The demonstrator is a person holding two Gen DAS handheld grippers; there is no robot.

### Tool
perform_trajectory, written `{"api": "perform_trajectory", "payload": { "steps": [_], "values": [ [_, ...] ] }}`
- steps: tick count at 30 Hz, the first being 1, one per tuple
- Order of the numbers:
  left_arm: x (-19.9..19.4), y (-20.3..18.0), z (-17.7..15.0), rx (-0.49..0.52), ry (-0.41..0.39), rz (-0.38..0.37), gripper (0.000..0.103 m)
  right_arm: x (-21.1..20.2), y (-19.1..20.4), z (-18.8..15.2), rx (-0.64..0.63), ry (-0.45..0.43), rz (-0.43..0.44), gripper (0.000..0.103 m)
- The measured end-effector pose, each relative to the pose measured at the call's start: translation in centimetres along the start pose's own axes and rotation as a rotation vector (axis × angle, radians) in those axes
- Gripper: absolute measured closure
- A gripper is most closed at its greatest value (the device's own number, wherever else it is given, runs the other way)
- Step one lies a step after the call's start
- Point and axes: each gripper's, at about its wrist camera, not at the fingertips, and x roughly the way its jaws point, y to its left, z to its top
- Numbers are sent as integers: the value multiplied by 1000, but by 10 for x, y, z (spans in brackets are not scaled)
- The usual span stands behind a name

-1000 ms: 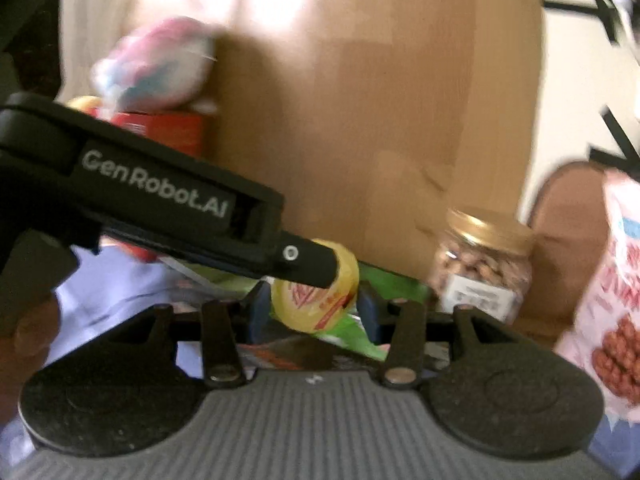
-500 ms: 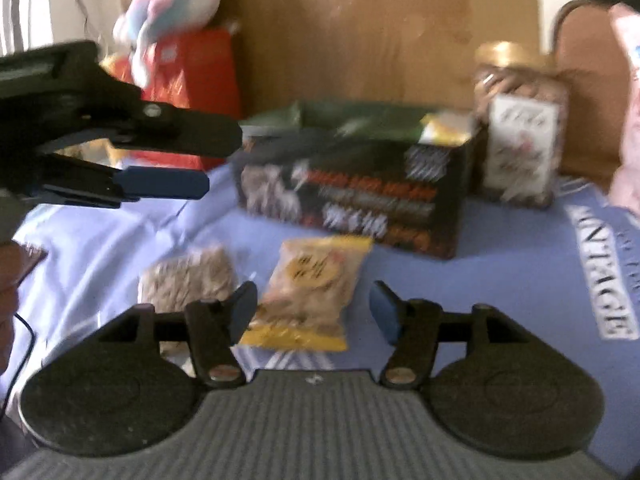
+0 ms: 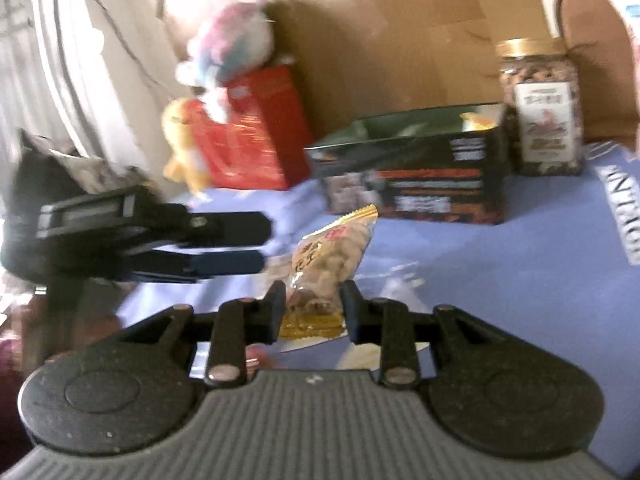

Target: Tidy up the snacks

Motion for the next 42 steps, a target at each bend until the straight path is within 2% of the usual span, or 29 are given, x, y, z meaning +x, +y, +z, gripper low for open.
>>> {"api": "perform_trajectory", "payload": {
  "steps": [2, 6, 9, 13, 16, 19, 22, 24, 28, 36, 37, 39, 40, 42],
  "values": [
    [-6, 0, -5, 10, -1, 8, 23, 6, 10, -1, -33, 27, 41, 70],
    [-17, 6, -17, 5, 1, 36, 22, 9, 34, -9, -139, 54, 70, 71],
    [-28, 16, -24, -36, 1, 30, 23, 10, 43, -11, -167, 54, 101, 73],
    [-40, 31, -29, -102, -5, 3, 22, 16, 39, -14, -114, 56, 105, 74],
    [-43, 32, -32, -94, -3, 16, 22, 18, 32, -14, -39, 44, 98, 75],
    [-40, 30, -35, -77, 9, 24, 22, 16, 27, -16, -17, 46, 52, 74],
    [-35, 28, -37, -61, 22, 33, 22, 13, 28, -22, -42, 59, 14, 67],
    [-32, 28, -37, -63, 36, 35, 22, 10, 32, -26, -71, 62, -12, 54],
    [-33, 27, -40, -59, 44, 33, 22, 7, 42, -33, -157, 60, -56, 44],
    [-33, 16, -50, -32, 120, 38, 23, 14, 50, -36, -247, 71, -69, 45],
    [-31, 14, -51, -32, 131, 25, 26, 14, 52, -37, -257, 73, -70, 45],
    [-27, 11, -52, -28, 141, 17, 32, 15, 55, -38, -278, 73, -63, 59],
    [-24, 9, -53, -16, 134, 33, 38, 16, 57, -39, -291, 68, -72, 60],
    [-22, 5, -52, 3, 120, 67, 47, 17, 61, -39, -312, 64, -82, 68]
  ]
}}
